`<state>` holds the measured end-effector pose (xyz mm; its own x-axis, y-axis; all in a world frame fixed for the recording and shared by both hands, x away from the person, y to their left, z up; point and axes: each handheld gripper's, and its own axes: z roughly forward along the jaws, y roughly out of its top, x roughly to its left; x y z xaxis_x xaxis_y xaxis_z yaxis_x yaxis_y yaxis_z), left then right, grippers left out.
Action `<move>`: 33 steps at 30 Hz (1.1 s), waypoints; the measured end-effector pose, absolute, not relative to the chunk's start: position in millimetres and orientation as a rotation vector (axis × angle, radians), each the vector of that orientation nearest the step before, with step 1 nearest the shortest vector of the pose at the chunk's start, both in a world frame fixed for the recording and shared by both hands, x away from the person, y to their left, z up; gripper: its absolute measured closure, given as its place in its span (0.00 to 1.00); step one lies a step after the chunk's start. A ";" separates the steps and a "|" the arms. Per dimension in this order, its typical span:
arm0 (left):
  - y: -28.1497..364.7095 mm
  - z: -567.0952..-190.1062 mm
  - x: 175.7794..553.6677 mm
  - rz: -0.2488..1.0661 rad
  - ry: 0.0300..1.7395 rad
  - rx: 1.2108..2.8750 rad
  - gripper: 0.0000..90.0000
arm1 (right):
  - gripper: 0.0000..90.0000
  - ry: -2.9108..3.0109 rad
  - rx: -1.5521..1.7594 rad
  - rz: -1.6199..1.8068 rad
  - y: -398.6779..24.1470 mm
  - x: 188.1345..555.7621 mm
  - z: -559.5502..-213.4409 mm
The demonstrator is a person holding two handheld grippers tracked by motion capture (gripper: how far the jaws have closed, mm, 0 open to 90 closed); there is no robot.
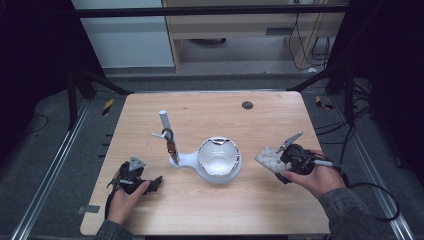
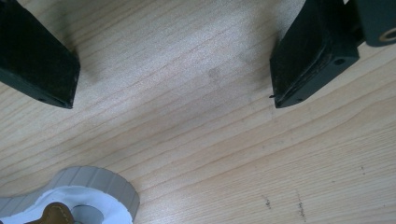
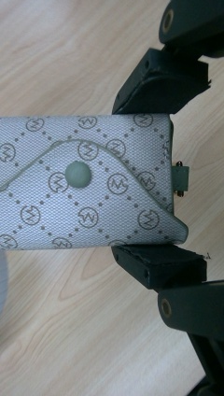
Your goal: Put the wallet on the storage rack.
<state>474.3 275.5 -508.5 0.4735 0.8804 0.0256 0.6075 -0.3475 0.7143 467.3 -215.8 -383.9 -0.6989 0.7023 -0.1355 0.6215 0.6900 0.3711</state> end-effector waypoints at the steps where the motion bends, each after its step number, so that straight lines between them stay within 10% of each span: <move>1: 275.4 -508.5 474.2 0.547 1.228 2.079 0.01 | 0.35 2.635 1.046 0.434 -212.9 466.4 -380.7; 33: 275.1 -508.7 474.1 0.548 1.230 2.074 0.01 | 0.35 2.705 0.746 0.362 -143.5 451.7 -340.7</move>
